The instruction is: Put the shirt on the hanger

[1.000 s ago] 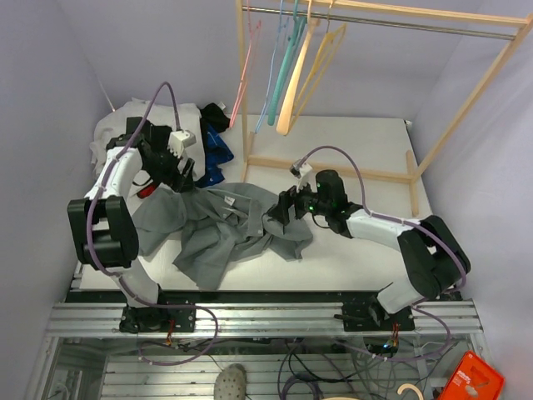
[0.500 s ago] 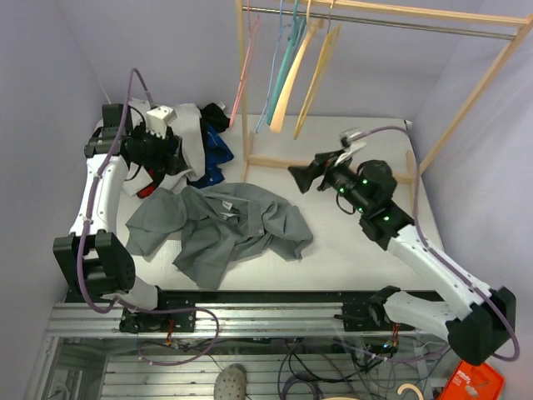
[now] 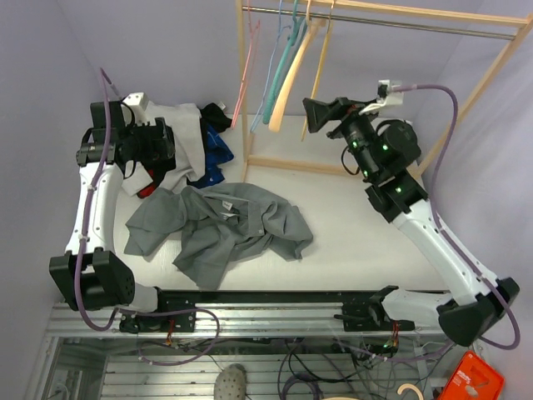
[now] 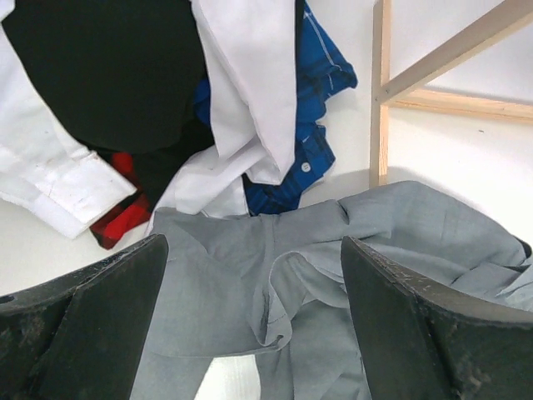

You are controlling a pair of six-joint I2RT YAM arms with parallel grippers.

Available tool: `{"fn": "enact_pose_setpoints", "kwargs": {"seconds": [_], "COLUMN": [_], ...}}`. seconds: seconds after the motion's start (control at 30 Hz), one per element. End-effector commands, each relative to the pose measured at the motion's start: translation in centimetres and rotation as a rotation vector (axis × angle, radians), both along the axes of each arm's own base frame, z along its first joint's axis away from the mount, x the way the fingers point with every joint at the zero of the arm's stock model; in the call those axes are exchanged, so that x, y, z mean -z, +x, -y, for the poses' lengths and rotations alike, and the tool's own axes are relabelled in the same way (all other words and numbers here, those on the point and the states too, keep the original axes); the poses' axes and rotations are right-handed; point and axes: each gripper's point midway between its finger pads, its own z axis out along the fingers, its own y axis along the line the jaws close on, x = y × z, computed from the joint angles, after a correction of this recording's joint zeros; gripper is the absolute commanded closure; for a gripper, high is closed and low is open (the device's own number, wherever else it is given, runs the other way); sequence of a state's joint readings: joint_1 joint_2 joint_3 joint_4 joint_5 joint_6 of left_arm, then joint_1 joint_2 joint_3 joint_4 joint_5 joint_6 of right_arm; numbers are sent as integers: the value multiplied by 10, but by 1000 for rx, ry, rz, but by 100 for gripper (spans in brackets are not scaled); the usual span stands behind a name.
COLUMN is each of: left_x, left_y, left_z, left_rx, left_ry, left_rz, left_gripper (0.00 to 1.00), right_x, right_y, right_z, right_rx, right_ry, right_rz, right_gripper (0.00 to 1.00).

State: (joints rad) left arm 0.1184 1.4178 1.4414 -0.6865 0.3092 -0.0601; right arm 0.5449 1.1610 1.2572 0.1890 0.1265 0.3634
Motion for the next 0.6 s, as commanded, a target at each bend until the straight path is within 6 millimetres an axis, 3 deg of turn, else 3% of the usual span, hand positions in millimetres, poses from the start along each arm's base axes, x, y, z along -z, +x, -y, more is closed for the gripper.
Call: {"fn": "enact_pose_setpoints", "kwargs": {"seconds": [0.0,0.13,0.3,0.33,0.37,0.47,0.57], "left_x": [-7,-9,-9,-10,-11,-15,-17], "left_y": [5,5,5,5,5,2,1], "left_z": [-13,-13,-11,-10,-11,-7,-8], "left_rx": [-89,-83,-74,-74,-73,-49,-57], "left_ry": [-3,4,-4,-5,-4,-7,-5], "left_rz": [53,66,72,75,75,75,75], "left_gripper": [4,4,4,4,4,4,4], "right_x": [19,24,25,24,24,25,24], "right_y": [30,44,46,45,46,47,46], "right_z": [-1,-18,-38,-41,-41,-29,-19], "right_rx": [86,149,258,277,299,384,432], "right_ry": [6,-44,-176,-193,-204,-195,-194], "right_rz": [-108,-129,-94,-87,-83,-101,-106], "right_gripper": [0,0,0,4,17,69,88]}}
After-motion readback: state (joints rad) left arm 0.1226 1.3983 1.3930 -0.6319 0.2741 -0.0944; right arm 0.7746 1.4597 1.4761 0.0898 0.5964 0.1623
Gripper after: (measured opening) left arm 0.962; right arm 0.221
